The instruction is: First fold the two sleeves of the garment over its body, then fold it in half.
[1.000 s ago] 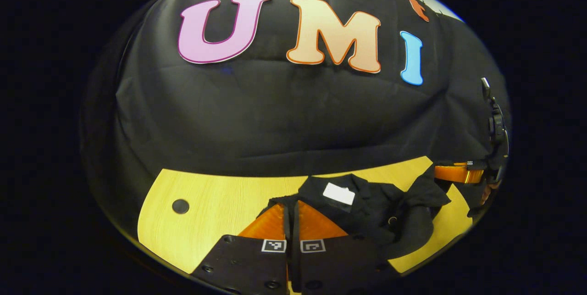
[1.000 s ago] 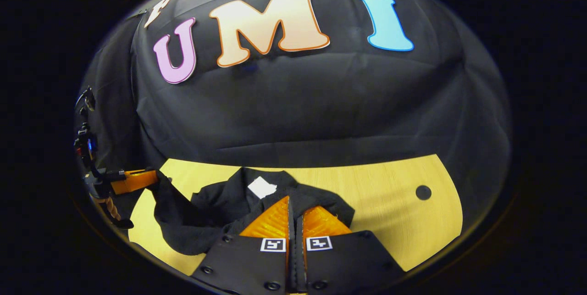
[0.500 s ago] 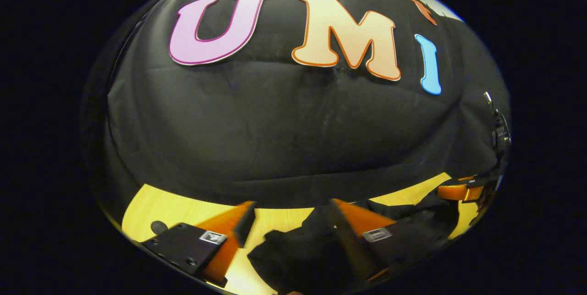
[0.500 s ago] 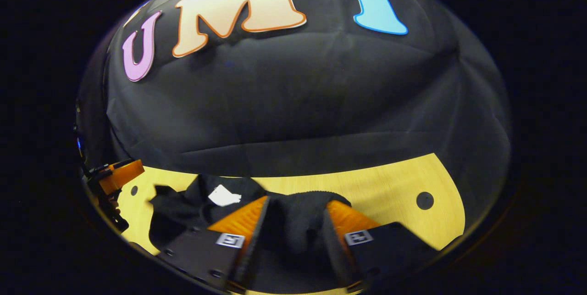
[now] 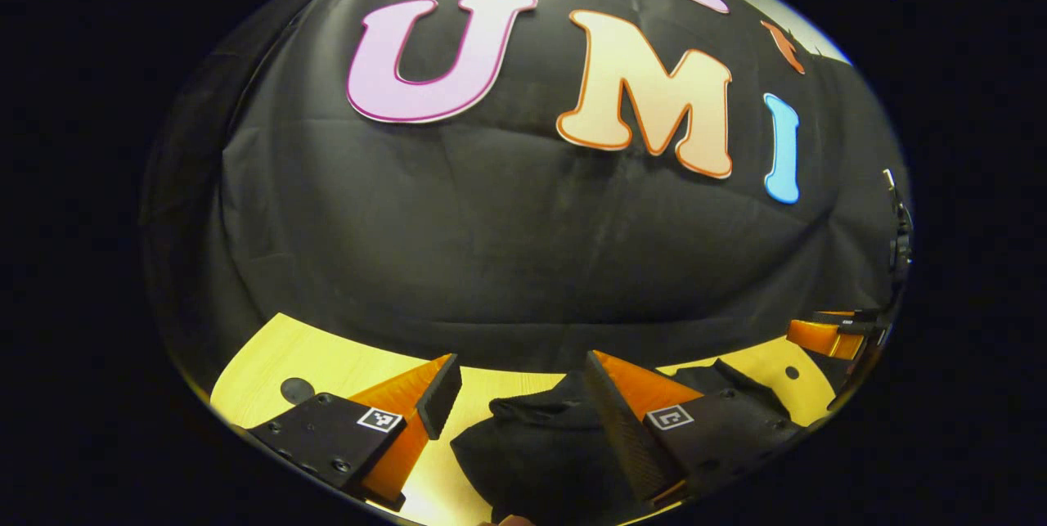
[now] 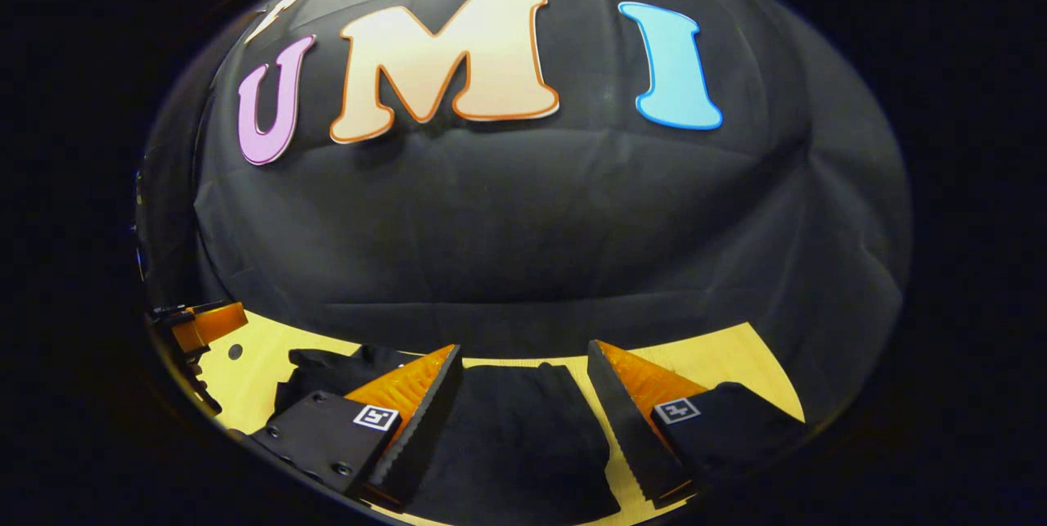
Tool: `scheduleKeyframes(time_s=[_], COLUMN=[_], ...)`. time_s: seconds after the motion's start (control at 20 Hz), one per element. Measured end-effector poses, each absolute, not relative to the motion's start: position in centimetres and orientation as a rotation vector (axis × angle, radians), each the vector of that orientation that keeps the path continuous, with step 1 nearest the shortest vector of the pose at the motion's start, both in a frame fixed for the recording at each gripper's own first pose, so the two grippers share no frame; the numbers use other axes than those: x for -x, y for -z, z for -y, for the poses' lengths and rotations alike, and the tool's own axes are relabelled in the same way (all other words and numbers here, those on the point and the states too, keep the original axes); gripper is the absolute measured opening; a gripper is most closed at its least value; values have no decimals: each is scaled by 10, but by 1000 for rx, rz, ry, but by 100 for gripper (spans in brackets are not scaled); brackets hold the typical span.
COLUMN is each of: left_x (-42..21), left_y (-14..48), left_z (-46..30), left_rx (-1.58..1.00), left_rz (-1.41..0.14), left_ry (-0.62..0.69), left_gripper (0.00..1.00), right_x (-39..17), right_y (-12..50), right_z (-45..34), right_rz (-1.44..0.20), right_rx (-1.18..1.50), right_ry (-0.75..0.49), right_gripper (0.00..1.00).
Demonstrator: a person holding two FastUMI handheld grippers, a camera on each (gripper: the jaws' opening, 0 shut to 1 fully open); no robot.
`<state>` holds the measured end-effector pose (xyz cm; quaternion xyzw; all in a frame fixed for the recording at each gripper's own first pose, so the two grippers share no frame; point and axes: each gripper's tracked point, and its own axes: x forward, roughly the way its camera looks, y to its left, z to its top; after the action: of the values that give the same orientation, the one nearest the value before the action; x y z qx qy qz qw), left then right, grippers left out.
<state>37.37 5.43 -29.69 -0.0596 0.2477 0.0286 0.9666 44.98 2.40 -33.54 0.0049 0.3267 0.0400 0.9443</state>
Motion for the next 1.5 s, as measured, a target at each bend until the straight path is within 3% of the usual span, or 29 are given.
scheduleKeyframes(time_s=[0.4,0.95,1.3,1.5], left_x=[-319,-187,-127,-105], left_y=[209,88,46,17], left_z=[-52,-52,-80,-83], left_rx=[103,63,84,123], left_rz=[-367,-203,-139,-25], left_ry=[-59,-65,-116,-100], left_gripper=[93,92,92,93], right_x=[-395,-272,-203,-172], right_y=[265,157,117,101], right_z=[-40,-45,-49,-55], right_rz=[-523,-305,-255,-218], right_rx=[-6,37,-64,-71], right_ry=[-109,-121,-80,-61], right_gripper=[97,97,97,97])
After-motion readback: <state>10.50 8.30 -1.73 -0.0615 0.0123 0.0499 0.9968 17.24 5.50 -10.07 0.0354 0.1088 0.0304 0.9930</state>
